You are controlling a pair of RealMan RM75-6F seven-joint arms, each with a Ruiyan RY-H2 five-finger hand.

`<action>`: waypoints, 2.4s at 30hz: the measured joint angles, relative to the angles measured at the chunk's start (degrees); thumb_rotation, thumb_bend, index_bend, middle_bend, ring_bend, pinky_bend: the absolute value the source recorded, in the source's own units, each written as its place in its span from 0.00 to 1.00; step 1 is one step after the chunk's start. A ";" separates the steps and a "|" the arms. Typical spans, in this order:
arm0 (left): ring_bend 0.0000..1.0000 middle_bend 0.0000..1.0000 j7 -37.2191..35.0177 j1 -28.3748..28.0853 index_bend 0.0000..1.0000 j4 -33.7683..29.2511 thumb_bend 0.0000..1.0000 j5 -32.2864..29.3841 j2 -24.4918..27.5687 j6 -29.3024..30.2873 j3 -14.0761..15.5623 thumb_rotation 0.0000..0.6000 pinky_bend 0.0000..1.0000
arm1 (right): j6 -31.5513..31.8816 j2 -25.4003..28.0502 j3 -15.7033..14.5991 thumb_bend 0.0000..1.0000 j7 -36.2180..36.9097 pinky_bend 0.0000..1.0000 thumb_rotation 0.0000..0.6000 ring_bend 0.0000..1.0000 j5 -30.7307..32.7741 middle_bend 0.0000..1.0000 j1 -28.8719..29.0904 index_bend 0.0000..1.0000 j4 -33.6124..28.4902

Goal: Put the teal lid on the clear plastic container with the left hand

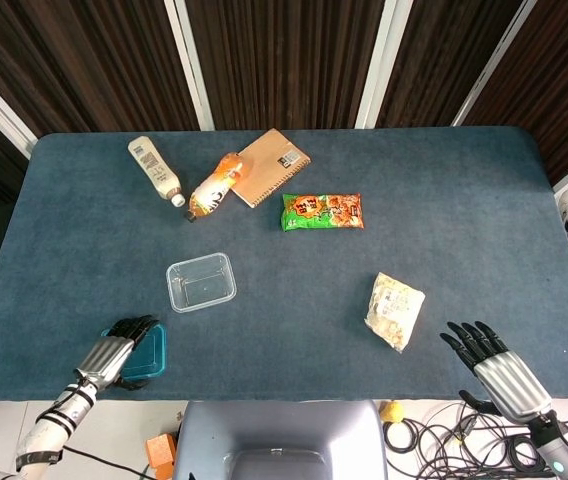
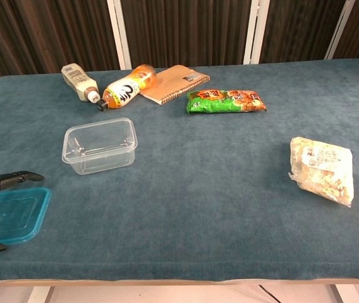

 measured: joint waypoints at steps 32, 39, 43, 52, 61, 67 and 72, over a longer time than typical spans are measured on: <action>0.49 0.82 -1.76 -0.32 0.14 6.70 0.20 -0.51 -1.19 -1.98 0.49 1.00 0.03 | -0.64 0.40 0.09 0.20 0.18 0.00 1.00 0.00 -0.52 0.00 -0.28 0.00 -0.77; 0.69 0.98 -1.09 -0.04 0.27 8.03 0.25 0.23 -1.12 -1.65 1.07 1.00 0.12 | -1.31 0.23 0.02 0.20 -0.93 0.00 1.00 0.00 -0.67 0.00 -0.19 0.00 -1.09; 0.75 1.00 -2.42 0.60 0.30 7.42 0.27 1.42 -0.36 0.53 1.05 1.00 0.21 | -1.44 0.14 0.14 0.20 -1.18 0.00 1.00 0.00 -0.53 0.00 -0.21 0.00 -1.16; 0.75 1.00 -8.17 2.26 0.30 4.03 0.28 5.33 3.36 6.39 0.69 1.00 0.25 | -1.95 -0.30 0.17 0.20 -1.46 0.00 1.00 0.00 -0.63 0.00 -0.06 0.00 -1.02; 0.75 1.00 -17.45 3.16 0.30 0.20 0.28 8.72 6.81 12.73 -1.35 1.00 0.25 | -1.96 -0.50 0.16 0.20 -1.51 0.00 1.00 0.00 -0.64 0.00 -0.15 0.00 -0.83; 0.75 1.00 -18.44 0.74 0.30 -6.17 0.28 4.90 7.88 11.15 -5.80 1.00 0.25 | -2.87 -1.03 0.17 0.20 -1.56 0.00 1.00 0.00 -0.49 0.00 0.15 0.00 -0.46; 0.75 1.00 -11.14 -2.51 0.30 -9.77 0.28 -4.11 5.41 8.78 -9.95 1.00 0.26 | -3.08 -0.98 0.32 0.20 -1.00 0.00 1.00 0.00 -0.27 0.00 0.42 0.00 -0.33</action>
